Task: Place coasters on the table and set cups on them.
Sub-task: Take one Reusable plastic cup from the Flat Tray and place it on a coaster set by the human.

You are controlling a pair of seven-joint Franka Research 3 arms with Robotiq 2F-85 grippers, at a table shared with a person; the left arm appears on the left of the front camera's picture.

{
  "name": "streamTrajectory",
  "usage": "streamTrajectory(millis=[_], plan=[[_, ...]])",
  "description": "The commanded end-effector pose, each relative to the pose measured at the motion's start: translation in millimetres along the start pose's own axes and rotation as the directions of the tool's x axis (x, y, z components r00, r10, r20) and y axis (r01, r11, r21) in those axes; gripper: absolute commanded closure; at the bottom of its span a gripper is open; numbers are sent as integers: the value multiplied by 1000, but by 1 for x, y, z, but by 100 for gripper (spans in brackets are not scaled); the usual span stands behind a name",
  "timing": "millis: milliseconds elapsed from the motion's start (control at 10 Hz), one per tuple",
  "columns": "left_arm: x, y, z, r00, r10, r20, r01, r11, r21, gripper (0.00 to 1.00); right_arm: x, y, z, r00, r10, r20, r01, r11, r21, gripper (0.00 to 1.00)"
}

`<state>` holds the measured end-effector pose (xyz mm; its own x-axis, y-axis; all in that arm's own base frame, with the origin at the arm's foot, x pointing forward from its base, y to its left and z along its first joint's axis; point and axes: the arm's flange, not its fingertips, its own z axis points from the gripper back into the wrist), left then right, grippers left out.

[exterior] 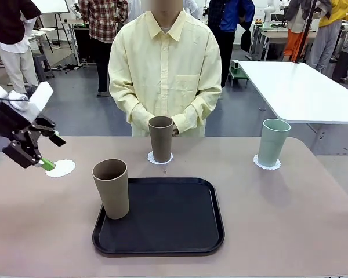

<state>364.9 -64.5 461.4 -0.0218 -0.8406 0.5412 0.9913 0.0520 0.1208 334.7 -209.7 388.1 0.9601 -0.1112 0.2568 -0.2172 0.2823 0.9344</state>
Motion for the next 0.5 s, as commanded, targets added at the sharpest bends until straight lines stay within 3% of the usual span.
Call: streamTrajectory(millis=[0,200,400], plan=[[-15,14,-35,989,-29,145,40,997,-72,0,-1,0,1,1000,-5,3,5,1000,-1,0],[-25,13,-44,974,-12,225,41,992,-123,0,-1,0,1,1000,-5,3,5,1000,-1,0],[-15,4,-45,975,-10,221,31,995,-93,0,-1,0,1,1000,-5,3,5,1000,-1,0]])
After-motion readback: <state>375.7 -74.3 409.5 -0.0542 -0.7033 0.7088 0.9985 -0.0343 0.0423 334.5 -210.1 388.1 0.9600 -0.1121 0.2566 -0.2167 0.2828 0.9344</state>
